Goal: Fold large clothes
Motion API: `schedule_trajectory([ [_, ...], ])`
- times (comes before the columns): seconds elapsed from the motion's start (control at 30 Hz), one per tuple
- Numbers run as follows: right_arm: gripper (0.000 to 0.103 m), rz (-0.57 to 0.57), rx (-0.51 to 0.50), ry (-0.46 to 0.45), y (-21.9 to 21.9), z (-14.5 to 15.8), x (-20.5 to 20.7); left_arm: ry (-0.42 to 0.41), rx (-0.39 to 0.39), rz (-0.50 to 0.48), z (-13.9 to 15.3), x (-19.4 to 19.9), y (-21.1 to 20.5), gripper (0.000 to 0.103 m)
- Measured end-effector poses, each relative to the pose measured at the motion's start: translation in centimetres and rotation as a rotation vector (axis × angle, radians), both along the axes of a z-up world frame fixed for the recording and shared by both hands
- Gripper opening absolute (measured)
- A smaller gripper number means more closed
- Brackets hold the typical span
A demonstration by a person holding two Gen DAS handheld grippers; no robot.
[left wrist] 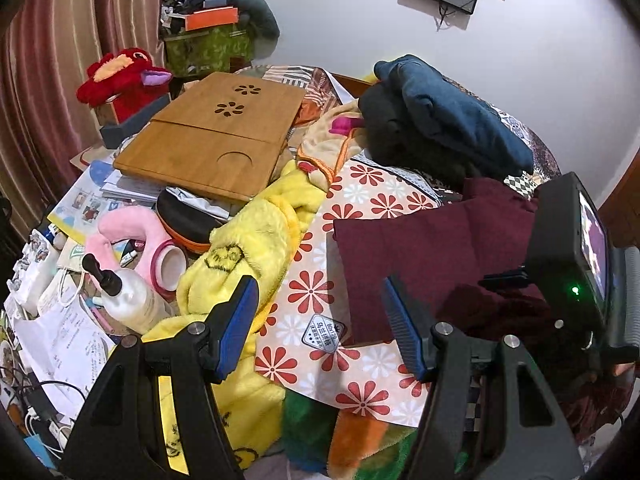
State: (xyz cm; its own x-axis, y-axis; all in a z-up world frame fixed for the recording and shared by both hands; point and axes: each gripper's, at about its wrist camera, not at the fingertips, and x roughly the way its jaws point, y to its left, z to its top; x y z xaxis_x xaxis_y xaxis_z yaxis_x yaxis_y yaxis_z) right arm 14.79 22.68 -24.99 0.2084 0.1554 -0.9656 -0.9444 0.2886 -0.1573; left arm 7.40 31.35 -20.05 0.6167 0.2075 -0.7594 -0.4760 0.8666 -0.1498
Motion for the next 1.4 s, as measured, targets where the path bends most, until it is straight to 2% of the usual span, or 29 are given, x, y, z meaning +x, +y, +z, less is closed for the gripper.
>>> schedule_trajectory([
  [0.03, 0.049, -0.001, 0.012, -0.006, -0.1, 0.2, 0.0, 0.002, 0.000, -0.003, 0.0, 0.0, 0.0, 0.063],
  [0.1, 0.024, -0.003, 0.059, -0.021, -0.6, 1.1, 0.0, 0.008, 0.003, -0.008, 0.0, 0.1, -0.1, 0.063],
  [0.2, 0.012, -0.025, 0.128, -0.012, -1.1, 2.5, 0.4, 0.012, 0.007, -0.015, 0.1, 0.1, -0.3, 0.063],
  [0.37, 0.009, -0.089, 0.270, -0.027, -2.9, 6.4, 1.2, 0.005, 0.026, -0.030, 1.1, 0.3, -1.2, 0.063],
  [0.57, 0.008, -0.146, 0.428, -0.117, -5.9, 11.6, 1.2, -0.015, 0.055, -0.049, 2.7, 0.5, -2.7, 0.063],
  [0.7, 0.008, -0.210, 0.538, -0.151, -9.7, 14.9, 1.8, -0.028, 0.083, -0.069, 4.0, 0.8, -4.3, 0.063],
  [0.9, 0.008, -0.338, 0.684, -0.206, -16.3, 18.0, 3.1, -0.038, 0.141, -0.108, 5.9, 1.6, -7.6, 0.063],
  [1.0, 0.008, -0.415, 0.731, -0.223, -19.9, 18.7, 3.7, -0.043, 0.164, -0.125, 6.8, 2.1, -9.5, 0.064],
  [1.13, 0.008, -0.494, 0.741, -0.253, -24.0, 18.5, 3.8, -0.056, 0.189, -0.153, 7.9, 2.9, -12.2, 0.069],
  [1.3, 0.008, -0.624, 0.717, -0.237, -29.8, 16.5, 4.6, -0.062, 0.233, -0.209, 9.0, 4.3, -16.0, 0.069],
  [1.4, 0.008, -0.719, 0.699, -0.206, -33.1, 15.0, 5.2, -0.074, 0.251, -0.244, 9.5, 4.9, -18.3, 0.074],
])
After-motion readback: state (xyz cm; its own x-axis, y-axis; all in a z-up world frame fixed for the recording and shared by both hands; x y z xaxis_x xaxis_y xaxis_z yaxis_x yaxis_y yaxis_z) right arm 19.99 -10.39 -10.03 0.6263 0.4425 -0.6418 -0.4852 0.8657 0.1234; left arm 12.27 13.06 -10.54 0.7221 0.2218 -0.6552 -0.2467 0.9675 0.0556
